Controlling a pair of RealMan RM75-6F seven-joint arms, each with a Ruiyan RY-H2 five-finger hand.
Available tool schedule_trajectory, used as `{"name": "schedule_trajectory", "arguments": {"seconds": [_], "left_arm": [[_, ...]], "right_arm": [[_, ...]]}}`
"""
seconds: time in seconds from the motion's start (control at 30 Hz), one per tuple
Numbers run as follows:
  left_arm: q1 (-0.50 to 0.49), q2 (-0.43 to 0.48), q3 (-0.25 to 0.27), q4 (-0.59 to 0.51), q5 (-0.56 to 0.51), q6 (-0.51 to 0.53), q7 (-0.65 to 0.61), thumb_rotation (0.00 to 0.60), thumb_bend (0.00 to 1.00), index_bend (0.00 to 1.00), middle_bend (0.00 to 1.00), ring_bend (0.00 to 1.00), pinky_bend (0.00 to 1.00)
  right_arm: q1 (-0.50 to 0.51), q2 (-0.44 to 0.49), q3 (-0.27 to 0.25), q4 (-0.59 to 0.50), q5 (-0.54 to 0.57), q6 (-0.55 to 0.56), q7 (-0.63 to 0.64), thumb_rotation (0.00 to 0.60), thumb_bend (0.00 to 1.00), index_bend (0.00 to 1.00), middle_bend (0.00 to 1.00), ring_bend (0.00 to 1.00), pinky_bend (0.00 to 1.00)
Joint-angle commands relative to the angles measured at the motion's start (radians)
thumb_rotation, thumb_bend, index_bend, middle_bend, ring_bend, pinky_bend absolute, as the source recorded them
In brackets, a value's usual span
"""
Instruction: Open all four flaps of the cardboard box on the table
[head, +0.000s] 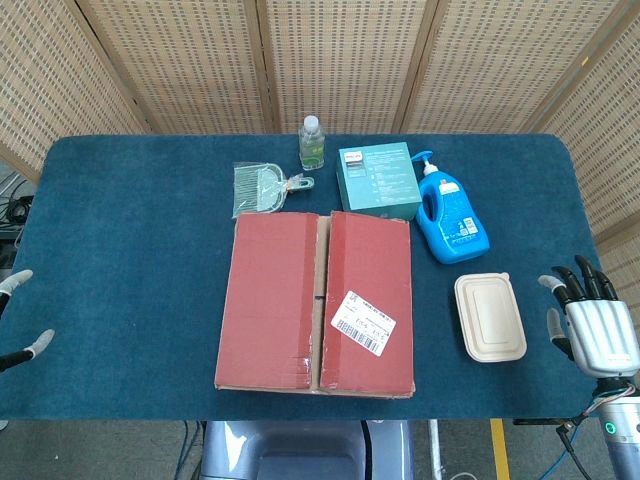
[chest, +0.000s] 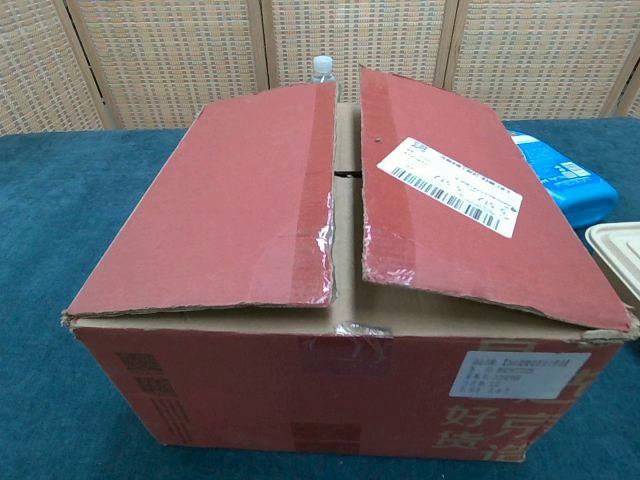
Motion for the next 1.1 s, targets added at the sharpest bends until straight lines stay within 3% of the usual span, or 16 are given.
{"name": "schedule_trajectory", "arguments": {"seconds": [0.03,0.9,1.1], "left_arm": [[0.0,0.0,0.003,0.001,0.0,-0.005,0.0,0.526,0.21,0.19,0.06,0.0,0.0],[-0.016,-0.016,0.003,0.014,-0.008,-0.039,0.014,0.528,0.21,0.19,0.06,0.0,0.0],[-0.033,-0.021,0.005,0.021,-0.018,-0.075,0.027,0.527,0.21,0.19,0.06,0.0,0.0]], "right_arm": [[-0.002,0.002,0.001,-0.001,-0.002,0.003,0.003,0.6,0.62,0.26,0.22,0.01,0.15],[0.029,-0.009,0.007,0.02,-0.039,-0.046,0.134,0.6,0.62,0.24,0.23,0.01,0.15],[0.083,0.0,0.034,0.036,-0.074,-0.089,0.237,0.6,0.69,0.24,0.23,0.01,0.15]]}}
